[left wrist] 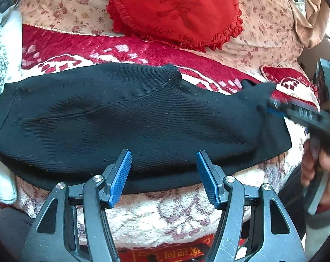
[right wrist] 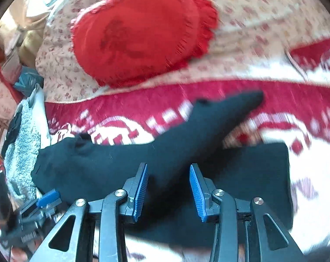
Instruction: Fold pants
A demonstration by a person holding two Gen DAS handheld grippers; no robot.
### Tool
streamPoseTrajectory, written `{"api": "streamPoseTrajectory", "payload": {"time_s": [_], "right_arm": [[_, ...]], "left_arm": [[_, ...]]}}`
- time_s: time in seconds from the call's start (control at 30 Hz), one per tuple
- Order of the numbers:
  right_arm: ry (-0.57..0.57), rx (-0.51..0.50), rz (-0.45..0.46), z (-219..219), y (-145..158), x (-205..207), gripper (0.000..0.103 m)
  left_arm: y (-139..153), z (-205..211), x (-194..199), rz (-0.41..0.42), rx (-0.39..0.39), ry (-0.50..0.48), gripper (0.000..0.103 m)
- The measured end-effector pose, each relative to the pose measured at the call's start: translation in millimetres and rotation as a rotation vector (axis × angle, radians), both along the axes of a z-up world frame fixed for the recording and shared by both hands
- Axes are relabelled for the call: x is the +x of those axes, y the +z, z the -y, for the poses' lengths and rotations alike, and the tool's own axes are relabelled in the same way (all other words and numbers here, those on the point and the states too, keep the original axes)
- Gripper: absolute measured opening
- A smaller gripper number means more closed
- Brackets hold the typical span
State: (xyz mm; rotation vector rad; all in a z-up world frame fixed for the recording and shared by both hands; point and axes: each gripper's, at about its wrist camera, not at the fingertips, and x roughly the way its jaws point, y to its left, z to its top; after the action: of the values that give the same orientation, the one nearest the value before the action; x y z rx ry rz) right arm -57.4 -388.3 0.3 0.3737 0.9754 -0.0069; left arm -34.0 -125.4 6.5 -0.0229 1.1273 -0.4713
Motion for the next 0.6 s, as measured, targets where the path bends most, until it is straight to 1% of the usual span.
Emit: {"api": "streamPoseTrajectory", "payload": {"time_s": [0.07, 0.1, 0.13, 0.17, 0.2, 0.23, 0.3, 0.33, 0.37, 0.43, 0.47, 0.5, 0.6], "right_arm": [[0.033, -0.029, 0.028, -16.5, 7.9, 22.2, 0.038], [0.063, -0.025, 0.044, -21.8, 11.2, 32.8, 0.038], [0.098, -0.009, 0.060, -28.8, 13.5, 42.6, 0.038], [0.151, 0.029, 0.072, -37.9, 15.4, 53.3, 0.038], [0.189, 0.068, 0.064, -43.7, 16.5, 60.8, 0.038], [0.199, 0.094, 0.057, -44.6, 18.7, 63.9, 0.038], [0.180, 0.115, 0.099, -38.5, 27.0, 57.9, 0.038], [0.156, 0.102, 0.111, -31.7, 29.1, 52.1, 0.038], [0.106, 0.073, 0.109, -21.8, 28.7, 47.2, 0.038], [0.035, 0.033, 0.079, -8.7, 21.0, 45.1, 0.038], [0.008, 0.034, 0.047, -2.3, 13.6, 48.0, 0.038], [-0.015, 0.055, 0.013, 2.9, 4.5, 52.7, 0.038], [-0.045, 0.136, -0.024, 13.7, -15.0, 66.7, 0.038]], "left_arm": [[-0.5, 0.4, 2.6, -0.004, 0.001, 0.006, 0.062], [-0.5, 1.0, 4.6, -0.008, 0.000, 0.013, 0.062], [-0.4, 0.8, 6.0, -0.011, 0.000, 0.017, 0.062], [-0.1, 1.5, 7.4, -0.013, 0.000, 0.019, 0.062], [1.0, 1.5, 8.3, -0.010, -0.001, 0.017, 0.062], [1.6, 1.7, 8.6, -0.007, -0.002, 0.015, 0.062], [1.9, 1.8, 10.0, -0.002, -0.005, 0.008, 0.062], [0.9, 2.2, 10.9, -0.004, -0.006, 0.007, 0.062], [-0.7, 2.3, 12.0, -0.009, -0.007, 0.006, 0.062], [-4.7, 4.9, 14.3, -0.025, -0.008, 0.006, 0.062], [-5.7, 6.2, 14.6, -0.027, -0.009, 0.004, 0.062], [-6.5, 7.5, 14.1, -0.027, -0.010, 0.001, 0.062], [-8.3, 8.1, 13.9, -0.030, -0.005, -0.005, 0.062]]}}
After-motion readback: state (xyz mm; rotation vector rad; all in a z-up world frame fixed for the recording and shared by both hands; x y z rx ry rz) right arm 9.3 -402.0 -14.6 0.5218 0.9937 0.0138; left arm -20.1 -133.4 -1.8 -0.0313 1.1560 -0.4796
